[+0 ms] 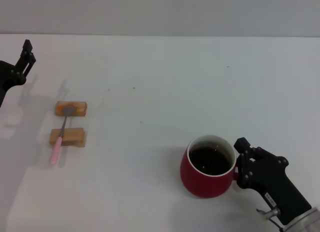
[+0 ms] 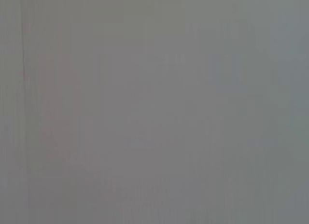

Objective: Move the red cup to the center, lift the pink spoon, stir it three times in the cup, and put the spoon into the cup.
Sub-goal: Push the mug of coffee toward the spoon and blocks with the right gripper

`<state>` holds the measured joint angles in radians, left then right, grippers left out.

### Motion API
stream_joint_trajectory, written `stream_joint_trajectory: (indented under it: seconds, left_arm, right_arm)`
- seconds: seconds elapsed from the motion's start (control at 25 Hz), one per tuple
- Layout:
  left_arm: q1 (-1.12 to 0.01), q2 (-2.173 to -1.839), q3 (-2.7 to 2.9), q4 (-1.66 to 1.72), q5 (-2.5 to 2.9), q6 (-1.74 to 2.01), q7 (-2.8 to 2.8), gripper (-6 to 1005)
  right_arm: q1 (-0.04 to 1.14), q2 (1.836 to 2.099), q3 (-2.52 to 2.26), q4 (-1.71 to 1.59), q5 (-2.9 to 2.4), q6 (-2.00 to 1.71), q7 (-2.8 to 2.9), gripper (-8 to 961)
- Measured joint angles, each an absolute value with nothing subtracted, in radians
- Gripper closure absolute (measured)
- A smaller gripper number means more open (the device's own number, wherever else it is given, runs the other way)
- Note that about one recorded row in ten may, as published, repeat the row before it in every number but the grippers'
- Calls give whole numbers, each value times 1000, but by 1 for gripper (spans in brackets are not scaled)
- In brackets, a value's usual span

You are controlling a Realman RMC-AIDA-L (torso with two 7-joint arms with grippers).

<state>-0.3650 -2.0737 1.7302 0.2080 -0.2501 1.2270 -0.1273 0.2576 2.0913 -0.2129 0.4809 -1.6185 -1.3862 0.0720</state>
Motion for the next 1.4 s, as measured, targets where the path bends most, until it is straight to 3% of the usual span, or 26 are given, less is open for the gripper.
stream_joint_trajectory:
  seconds: [0.92, 1.4]
  left_arm:
    - [-370, -2076, 1730, 208, -244, 1223, -127, 188]
    - [-382, -2077, 1732, 207, -244, 1201, -127, 188]
  right_arm:
    - [205, 2089, -210, 469, -1614, -1503, 42, 954]
    - [92, 2093, -127, 525, -1594, -1541, -159, 954]
